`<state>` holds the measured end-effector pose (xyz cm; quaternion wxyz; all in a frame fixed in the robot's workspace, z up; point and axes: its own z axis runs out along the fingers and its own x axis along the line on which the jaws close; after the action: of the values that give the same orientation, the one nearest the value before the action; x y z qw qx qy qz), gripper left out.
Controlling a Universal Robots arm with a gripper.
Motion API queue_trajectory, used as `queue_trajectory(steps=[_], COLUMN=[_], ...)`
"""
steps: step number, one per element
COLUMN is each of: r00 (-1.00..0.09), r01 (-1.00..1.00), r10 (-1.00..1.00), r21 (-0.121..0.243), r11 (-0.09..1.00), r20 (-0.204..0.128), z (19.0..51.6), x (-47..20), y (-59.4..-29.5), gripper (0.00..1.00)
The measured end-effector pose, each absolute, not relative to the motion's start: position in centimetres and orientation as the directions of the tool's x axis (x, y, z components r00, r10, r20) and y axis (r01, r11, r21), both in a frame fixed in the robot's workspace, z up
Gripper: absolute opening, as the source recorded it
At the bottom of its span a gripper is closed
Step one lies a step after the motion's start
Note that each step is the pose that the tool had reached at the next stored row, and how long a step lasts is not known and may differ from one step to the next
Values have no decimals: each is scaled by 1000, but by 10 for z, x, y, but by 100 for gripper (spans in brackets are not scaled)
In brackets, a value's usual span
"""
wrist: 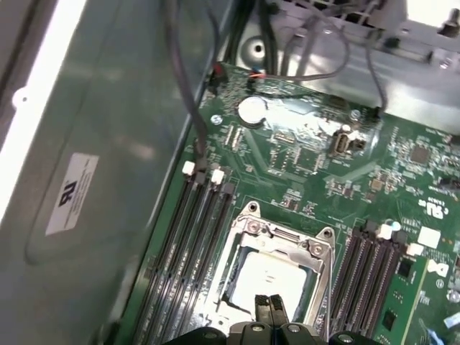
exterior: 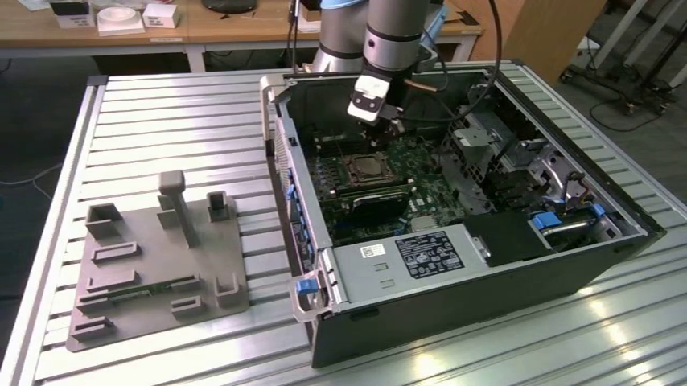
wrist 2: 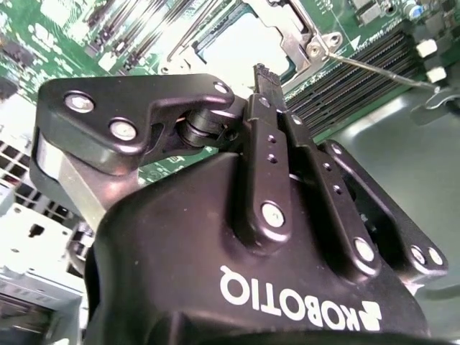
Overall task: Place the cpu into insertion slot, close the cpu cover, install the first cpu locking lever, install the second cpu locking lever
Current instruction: 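Install the first cpu locking lever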
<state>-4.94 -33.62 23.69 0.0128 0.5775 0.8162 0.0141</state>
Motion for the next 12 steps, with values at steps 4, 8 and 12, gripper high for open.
queue_trajectory(steps=[4,8,12], r00=[-371,-381,-397], r01=[928,924,917], r10=[928,925,918], r21=[38,38,38], r11=[371,380,397], r20=[-5,-5,-5], z=[237,237,237], x=[-51,-55,-58], y=[-336,-336,-336], gripper=[11,11,11])
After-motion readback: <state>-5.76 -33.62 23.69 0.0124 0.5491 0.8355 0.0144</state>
